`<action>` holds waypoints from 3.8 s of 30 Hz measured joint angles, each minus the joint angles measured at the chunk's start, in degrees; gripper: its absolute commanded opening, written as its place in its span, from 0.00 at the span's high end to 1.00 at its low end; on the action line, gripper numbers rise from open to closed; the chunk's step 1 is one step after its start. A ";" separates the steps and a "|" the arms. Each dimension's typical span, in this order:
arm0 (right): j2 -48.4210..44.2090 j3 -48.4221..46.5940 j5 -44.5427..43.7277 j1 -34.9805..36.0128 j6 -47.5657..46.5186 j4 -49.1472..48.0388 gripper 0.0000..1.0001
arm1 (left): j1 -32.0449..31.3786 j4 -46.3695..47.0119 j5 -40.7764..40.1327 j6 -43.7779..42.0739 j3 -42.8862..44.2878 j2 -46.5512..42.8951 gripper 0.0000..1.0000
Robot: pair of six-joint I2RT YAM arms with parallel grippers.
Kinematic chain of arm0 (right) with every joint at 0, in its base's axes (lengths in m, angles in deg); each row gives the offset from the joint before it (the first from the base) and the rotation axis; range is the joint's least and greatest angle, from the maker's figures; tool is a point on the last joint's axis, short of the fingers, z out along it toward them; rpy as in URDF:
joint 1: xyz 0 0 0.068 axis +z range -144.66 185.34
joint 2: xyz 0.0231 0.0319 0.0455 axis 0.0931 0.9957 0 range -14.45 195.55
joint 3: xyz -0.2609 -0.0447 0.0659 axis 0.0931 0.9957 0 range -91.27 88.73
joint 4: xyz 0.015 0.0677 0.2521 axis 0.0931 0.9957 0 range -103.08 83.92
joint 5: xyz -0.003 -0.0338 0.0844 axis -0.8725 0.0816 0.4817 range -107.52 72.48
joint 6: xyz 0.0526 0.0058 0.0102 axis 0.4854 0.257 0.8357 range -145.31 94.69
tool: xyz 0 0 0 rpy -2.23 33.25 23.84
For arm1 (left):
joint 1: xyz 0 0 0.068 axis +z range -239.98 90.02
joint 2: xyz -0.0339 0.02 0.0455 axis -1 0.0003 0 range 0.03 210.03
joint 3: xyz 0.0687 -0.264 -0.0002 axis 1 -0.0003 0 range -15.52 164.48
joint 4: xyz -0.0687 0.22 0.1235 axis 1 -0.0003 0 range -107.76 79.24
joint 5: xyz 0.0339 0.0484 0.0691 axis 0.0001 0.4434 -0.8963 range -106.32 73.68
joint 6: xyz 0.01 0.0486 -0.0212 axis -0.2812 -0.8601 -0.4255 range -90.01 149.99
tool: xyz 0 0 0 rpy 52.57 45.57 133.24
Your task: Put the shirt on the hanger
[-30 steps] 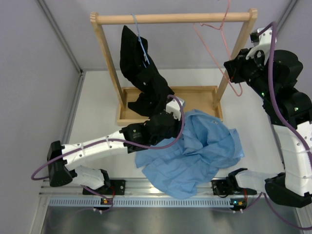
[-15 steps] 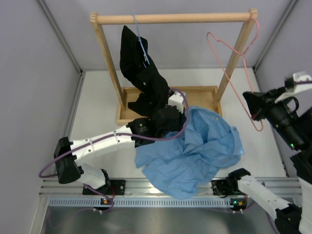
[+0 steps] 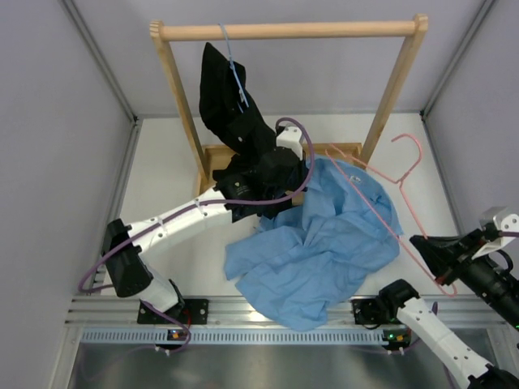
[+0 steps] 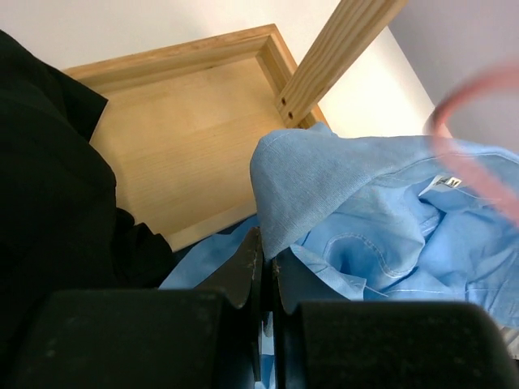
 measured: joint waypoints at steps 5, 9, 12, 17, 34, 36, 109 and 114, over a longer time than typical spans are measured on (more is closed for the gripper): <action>-2.75 1.60 -2.43 4.44 1.79 5.05 1.00 | 0.09 -1.60 0.00 -0.04 4.04 1.33 1.00; -4.07 4.28 -3.74 6.14 2.91 7.58 1.00 | 0.09 -2.64 0.04 -0.02 6.86 3.02 1.00; -4.35 6.56 -4.90 6.19 3.26 8.35 1.00 | 0.13 -2.86 1.16 0.00 7.69 3.87 1.00; -4.09 8.48 -7.08 6.23 4.02 8.52 1.00 | -0.37 -3.67 6.43 0.22 7.69 3.87 1.00; -6.14 18.40 -0.46 6.23 5.35 -11.04 1.00 | -29.66 -5.90 -2.47 -7.58 16.59 3.17 1.00; -10.08 18.91 0.52 6.23 5.07 -14.78 1.00 | -29.77 -6.47 -4.35 -8.72 18.47 2.23 1.00; -22.64 35.39 2.62 6.23 12.87 -41.29 1.00 | -31.39 -22.95 -10.05 -54.71 28.48 -1.42 0.02; -22.67 34.23 2.95 6.23 11.98 -39.80 1.00 | -27.58 -19.08 2.75 -66.18 23.56 -8.72 0.02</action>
